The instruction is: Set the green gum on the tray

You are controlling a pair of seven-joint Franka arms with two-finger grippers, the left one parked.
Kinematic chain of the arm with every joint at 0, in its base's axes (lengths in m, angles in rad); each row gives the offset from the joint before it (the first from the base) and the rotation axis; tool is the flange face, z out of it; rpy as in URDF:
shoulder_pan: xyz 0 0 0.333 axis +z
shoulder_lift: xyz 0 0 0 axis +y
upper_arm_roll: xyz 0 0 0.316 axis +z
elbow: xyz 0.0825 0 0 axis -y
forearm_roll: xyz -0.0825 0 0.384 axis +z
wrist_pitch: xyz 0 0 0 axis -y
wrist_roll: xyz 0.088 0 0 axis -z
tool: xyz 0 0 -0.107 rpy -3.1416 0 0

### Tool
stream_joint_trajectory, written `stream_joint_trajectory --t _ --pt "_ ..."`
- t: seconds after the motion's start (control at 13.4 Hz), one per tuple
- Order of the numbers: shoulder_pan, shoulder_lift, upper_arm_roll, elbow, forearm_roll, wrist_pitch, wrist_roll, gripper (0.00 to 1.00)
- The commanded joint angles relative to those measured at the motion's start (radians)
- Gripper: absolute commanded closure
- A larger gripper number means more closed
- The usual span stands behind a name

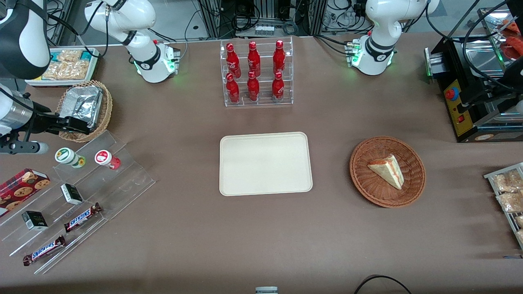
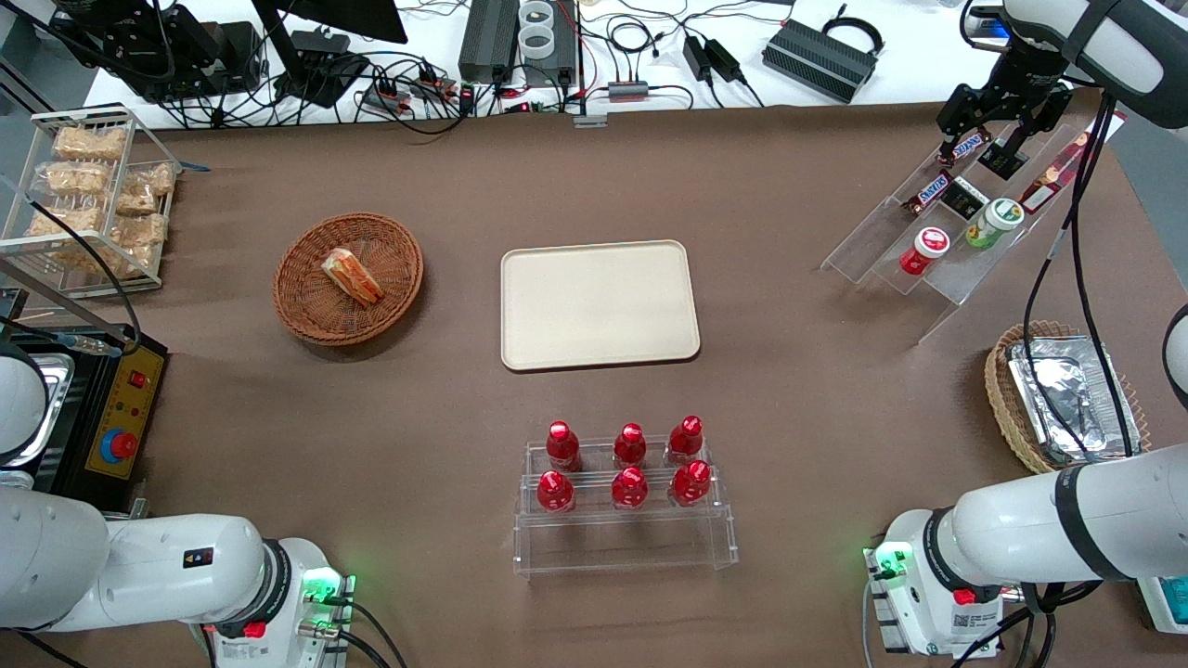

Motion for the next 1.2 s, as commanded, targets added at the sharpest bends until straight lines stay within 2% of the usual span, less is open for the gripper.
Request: stream_joint_trajectory --t 0.0,0.22,0.52,0.82,1.05,1.12 --pt "0.02 0.007 -0.003 0.026 0.002 -0.004 0.015 0.0" --pt "0.014 0.007 -0.004 0.001 0.002 -0.008 -0.024 0.0" --pt "-0.03 -0.007 -0.017 -0.092 -0.011 0.085 -0.341 0.0" --pt "-0.124 0.007 -0.02 -0.143 -0.012 0.218 -0.8 0.0" --pt "-0.171 0.01 -0.021 -0.213 -0.014 0.37 -1.032 0.0" --pt "-0.187 0.011 -0.021 -0.244 -0.014 0.418 -1.063 0.0"
